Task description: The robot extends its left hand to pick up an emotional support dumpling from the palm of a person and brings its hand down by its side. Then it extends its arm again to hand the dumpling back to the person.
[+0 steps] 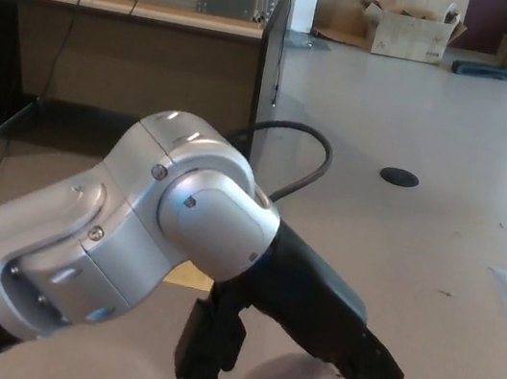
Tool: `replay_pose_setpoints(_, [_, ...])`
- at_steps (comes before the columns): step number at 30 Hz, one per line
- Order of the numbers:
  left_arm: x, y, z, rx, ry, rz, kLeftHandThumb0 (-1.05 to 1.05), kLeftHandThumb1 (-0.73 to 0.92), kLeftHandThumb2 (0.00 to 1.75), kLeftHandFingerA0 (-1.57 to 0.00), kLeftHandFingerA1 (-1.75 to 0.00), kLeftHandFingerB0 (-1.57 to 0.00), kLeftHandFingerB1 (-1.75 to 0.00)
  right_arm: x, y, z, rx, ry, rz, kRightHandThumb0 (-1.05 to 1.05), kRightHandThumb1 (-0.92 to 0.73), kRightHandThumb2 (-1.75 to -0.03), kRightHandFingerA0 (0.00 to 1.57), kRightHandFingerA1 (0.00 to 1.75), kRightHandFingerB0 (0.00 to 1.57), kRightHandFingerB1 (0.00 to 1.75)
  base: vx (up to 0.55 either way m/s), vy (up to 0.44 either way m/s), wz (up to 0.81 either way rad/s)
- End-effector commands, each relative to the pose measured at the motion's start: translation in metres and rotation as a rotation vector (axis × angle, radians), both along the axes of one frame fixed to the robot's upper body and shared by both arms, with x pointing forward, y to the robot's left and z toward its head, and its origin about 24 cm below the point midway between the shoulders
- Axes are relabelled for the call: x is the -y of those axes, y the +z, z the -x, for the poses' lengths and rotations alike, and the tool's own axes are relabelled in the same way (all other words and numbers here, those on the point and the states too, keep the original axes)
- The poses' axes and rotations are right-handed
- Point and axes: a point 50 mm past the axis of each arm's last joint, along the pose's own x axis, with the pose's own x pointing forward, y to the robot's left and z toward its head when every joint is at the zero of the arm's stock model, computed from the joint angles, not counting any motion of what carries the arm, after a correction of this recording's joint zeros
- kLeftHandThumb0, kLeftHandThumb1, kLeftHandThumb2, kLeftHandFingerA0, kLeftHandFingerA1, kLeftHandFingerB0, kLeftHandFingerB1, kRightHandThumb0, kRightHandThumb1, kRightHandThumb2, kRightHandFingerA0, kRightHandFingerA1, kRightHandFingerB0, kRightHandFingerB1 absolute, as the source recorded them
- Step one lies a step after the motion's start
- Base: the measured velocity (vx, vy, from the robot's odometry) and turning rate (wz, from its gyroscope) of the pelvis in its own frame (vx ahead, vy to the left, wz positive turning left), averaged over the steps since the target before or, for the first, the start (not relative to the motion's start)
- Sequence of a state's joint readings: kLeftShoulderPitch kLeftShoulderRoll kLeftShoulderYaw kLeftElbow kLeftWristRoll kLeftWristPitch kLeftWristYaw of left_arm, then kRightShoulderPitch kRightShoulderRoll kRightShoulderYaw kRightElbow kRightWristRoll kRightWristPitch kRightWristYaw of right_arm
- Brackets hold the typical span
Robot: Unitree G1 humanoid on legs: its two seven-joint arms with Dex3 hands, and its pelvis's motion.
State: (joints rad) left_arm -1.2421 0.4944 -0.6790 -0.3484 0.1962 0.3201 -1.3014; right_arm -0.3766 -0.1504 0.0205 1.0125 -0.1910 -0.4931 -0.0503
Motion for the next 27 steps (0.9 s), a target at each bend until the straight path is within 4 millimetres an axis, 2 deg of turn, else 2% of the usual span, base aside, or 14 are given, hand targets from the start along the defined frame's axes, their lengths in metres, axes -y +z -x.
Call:
replay_pose_setpoints(1, [0.002,-0.008,-0.002,-0.019,-0.017,0.089,-0.57,0.29,0.65,-0.06,-0.41,0.00,-0.13,0.006,0.004,-0.005,-0.021,-0.016,0.091,-0.48,-0.73,-0.62,0.71,0.61,0.65,0.46,0.00,0.000,0.00])
replay_pose_setpoints(2, [0.003,-0.010,-0.002,-0.031,-0.032,0.127,-0.57,0.38,0.52,-0.27,-0.36,-0.03,-0.26,0.007,0.003,-0.006,-0.033,0.003,0.129,-0.51,-0.73,-0.63,0.58,0.50,0.47,0.39,0.00,0.000,0.00])
replay_pose_setpoints(3, [0.003,-0.014,-0.003,-0.047,-0.038,0.180,-0.57,0.33,0.66,-0.37,-0.47,-0.12,-0.36,0.007,0.002,-0.006,-0.037,0.011,0.145,-0.51,-0.73,-0.63,0.58,0.50,0.47,0.39,0.00,0.000,0.00])
replay_pose_setpoints(4, [0.002,-0.017,-0.004,-0.061,-0.037,0.227,-0.57,0.33,0.66,-0.37,-0.47,-0.12,-0.36,0.008,0.003,-0.006,-0.037,0.011,0.146,-0.51,-0.73,-0.63,0.58,0.50,0.47,0.39,0.00,0.000,0.00])
replay_pose_setpoints(5, [0.002,-0.019,-0.004,-0.067,-0.046,0.257,-0.52,0.35,0.51,-0.47,-0.44,-0.22,-0.30,0.008,0.003,-0.006,-0.037,0.011,0.147,-0.51,-0.73,-0.63,0.58,0.50,0.47,0.39,0.00,0.000,0.00])
replay_pose_setpoints(8, [0.001,-0.027,-0.005,-0.066,-0.090,0.342,-0.57,0.32,0.51,-0.52,-0.49,-0.27,-0.30,0.007,0.003,-0.007,-0.036,0.013,0.151,-0.51,-0.73,-0.63,0.58,0.50,0.47,0.39,0.00,0.000,0.00])
replay_pose_setpoints(13, [0.002,-0.032,-0.007,-0.097,-0.054,0.415,-0.54,0.25,0.49,-0.56,-0.52,-0.34,-0.32,0.007,0.005,-0.009,-0.032,0.012,0.155,-0.51,-0.73,-0.63,0.58,0.50,0.47,0.39,0.00,0.000,0.00])
replay_pose_setpoints(27, [-0.006,-0.032,-0.013,-0.088,-0.025,0.504,-0.54,0.21,0.48,-0.65,-0.48,-0.44,-0.35,0.006,0.005,-0.009,-0.033,0.013,0.157,-0.51,-0.73,-0.63,0.58,0.50,0.47,0.39,0.00,0.000,0.00])
